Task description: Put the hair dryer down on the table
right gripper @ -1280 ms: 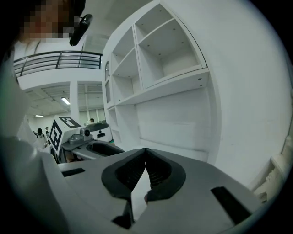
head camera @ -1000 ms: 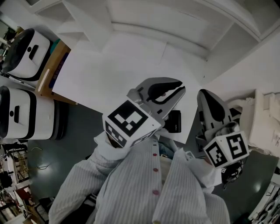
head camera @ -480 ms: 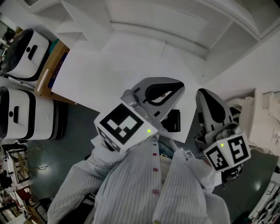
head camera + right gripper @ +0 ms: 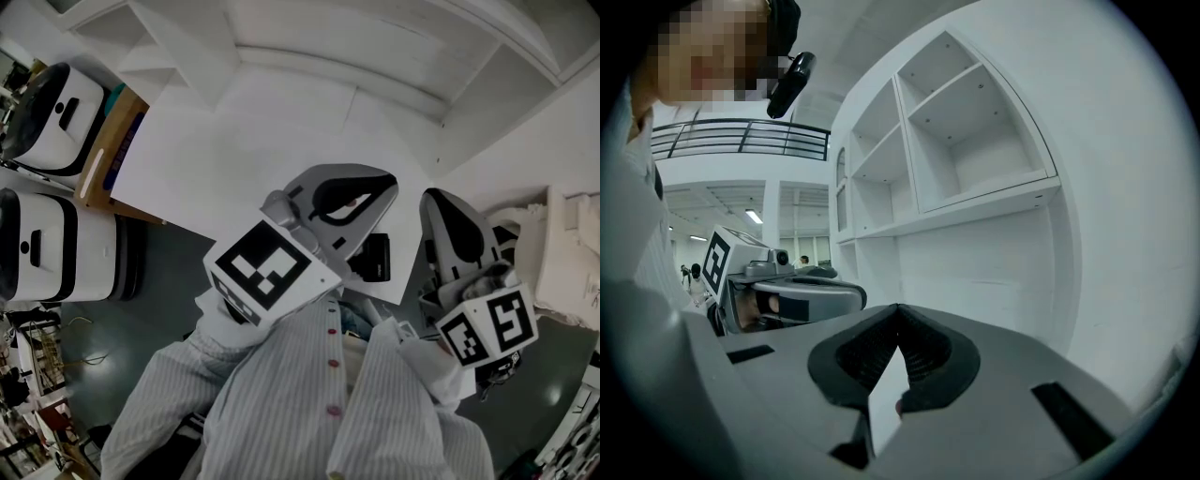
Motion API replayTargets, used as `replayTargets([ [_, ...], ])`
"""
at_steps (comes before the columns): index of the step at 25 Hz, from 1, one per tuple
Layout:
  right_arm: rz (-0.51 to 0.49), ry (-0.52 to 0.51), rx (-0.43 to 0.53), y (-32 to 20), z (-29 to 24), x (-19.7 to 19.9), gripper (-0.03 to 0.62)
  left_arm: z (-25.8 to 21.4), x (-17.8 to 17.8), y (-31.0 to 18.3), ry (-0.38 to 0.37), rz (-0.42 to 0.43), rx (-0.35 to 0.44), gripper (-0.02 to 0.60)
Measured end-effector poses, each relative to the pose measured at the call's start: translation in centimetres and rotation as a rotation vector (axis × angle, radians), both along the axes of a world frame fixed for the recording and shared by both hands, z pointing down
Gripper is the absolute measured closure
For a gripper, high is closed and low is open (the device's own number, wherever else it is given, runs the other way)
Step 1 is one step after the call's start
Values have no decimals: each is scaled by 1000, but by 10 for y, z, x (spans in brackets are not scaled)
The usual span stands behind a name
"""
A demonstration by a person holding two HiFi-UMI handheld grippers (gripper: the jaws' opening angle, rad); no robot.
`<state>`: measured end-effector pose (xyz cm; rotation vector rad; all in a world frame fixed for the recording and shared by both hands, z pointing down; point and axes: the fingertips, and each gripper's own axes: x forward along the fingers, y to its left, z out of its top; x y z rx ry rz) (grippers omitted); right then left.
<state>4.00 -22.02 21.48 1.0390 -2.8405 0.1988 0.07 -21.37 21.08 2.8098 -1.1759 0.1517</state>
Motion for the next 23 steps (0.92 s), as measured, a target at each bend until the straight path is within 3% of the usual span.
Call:
replayTargets([
  [4,13,2,-4,-1,2,1,583,3,2,-3,-11,12,-4,572],
  [11,32,6,-10,-1,4,5,583,12,9,-4,-110,48,40,572],
  [23,51,4,-15,-3,5,12,583,20,2,-15,-134,52,32,572],
])
